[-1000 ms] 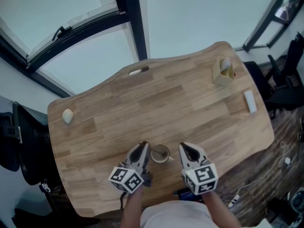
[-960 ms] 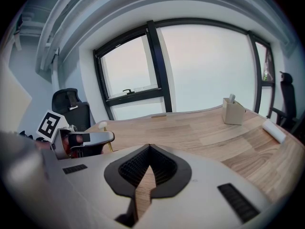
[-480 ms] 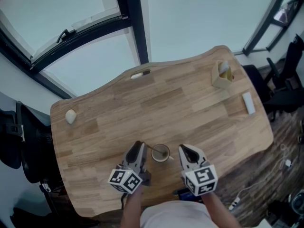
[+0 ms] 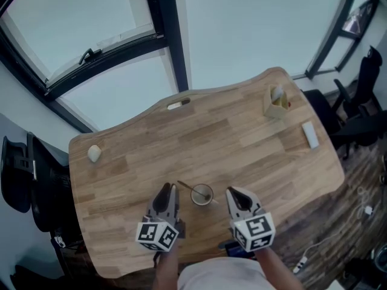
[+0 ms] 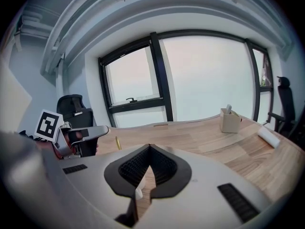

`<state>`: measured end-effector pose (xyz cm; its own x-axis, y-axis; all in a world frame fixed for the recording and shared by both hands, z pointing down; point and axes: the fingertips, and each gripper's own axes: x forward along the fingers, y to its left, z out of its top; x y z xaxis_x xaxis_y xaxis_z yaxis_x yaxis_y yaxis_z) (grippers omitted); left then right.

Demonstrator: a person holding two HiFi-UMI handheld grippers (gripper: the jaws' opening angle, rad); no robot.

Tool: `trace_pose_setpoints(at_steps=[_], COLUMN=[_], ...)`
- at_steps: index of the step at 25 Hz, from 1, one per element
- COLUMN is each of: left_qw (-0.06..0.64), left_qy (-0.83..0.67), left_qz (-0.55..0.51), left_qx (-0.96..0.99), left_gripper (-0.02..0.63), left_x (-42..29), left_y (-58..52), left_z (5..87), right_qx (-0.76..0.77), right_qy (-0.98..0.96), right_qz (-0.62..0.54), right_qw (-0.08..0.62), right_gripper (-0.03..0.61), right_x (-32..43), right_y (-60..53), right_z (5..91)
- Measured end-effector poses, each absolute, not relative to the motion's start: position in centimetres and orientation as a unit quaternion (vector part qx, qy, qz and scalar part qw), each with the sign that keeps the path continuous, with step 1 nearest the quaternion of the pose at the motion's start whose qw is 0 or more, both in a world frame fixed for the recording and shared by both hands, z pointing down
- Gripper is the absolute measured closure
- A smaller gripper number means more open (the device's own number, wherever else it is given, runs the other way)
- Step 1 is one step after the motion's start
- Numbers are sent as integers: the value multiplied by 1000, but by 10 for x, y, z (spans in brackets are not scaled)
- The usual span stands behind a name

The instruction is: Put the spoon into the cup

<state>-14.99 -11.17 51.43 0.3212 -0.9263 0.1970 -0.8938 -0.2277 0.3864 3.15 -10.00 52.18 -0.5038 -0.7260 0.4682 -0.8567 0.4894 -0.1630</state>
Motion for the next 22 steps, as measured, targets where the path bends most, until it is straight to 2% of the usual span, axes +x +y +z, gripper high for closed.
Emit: trace_pose_setpoints(at_steps=[9, 13, 18, 22], left_qw=[172, 165, 163, 166], left_qy=[-564, -554, -542, -544], left_qz=[-6, 0, -2, 3], left_qx=[807, 816, 824, 823], left_gripper=[550, 612, 613, 614], left_x=[-124, -115, -111, -115], left_y=[-99, -92, -84, -79], left_z=[486, 477, 469, 470], right_qx=[475, 478, 481, 496], right_qy=[-851, -851, -849, -848], right_qz=[159, 151, 146, 127], right_qw=[160, 156, 164, 140], right_gripper=[581, 581, 581, 581], right_x=[39, 41, 43, 50], right_y=[-87, -79, -71, -76], right_z=[501, 492, 482, 482])
